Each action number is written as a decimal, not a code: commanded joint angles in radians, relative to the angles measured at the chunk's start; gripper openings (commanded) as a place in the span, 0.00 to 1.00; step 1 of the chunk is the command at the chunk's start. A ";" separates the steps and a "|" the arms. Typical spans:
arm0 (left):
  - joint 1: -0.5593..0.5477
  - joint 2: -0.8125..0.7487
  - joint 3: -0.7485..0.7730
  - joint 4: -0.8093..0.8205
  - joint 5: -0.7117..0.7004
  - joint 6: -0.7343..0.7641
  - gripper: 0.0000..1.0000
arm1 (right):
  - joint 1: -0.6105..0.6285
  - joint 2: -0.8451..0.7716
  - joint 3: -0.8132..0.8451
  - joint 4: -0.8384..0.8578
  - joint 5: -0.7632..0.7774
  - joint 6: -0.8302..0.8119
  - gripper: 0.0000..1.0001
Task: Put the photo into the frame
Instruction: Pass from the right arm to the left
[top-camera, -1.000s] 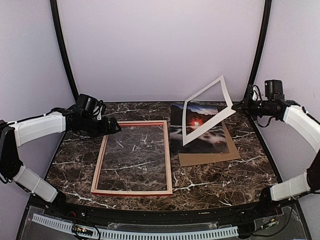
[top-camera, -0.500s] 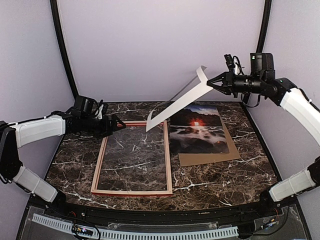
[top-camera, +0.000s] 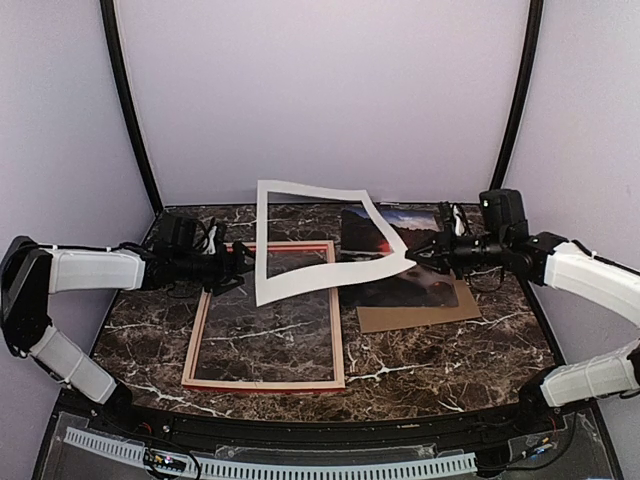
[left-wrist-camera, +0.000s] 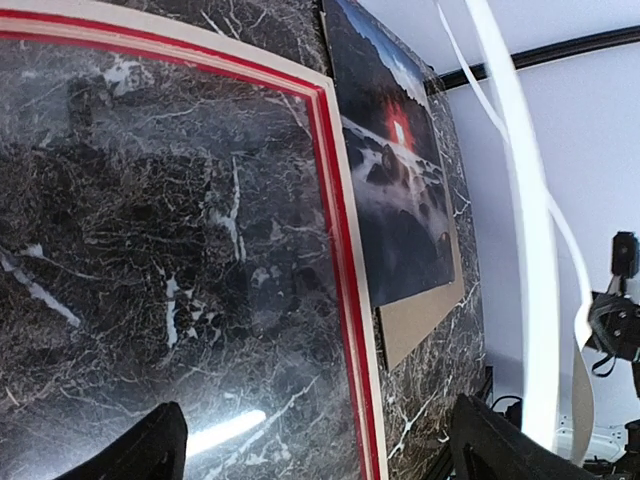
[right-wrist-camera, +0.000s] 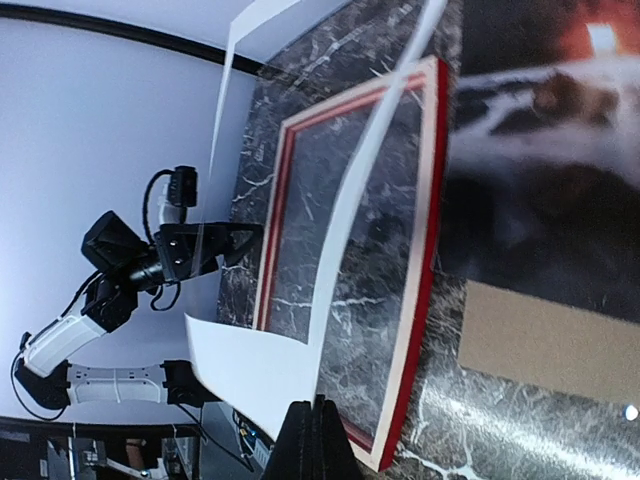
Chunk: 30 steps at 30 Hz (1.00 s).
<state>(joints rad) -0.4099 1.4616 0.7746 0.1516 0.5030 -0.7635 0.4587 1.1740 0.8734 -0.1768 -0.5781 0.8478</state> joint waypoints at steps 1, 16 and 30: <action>-0.017 0.033 -0.028 0.093 -0.008 -0.082 0.93 | 0.006 -0.050 -0.158 0.139 0.054 0.119 0.00; -0.043 0.133 -0.014 -0.011 -0.043 -0.120 0.90 | 0.006 -0.081 -0.355 0.121 0.139 0.139 0.00; -0.102 0.268 0.122 -0.013 -0.024 -0.095 0.89 | 0.007 -0.119 -0.441 0.071 0.213 0.142 0.00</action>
<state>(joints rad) -0.5037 1.7073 0.8425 0.1406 0.4717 -0.8761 0.4595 1.0702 0.4564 -0.0959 -0.4137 0.9974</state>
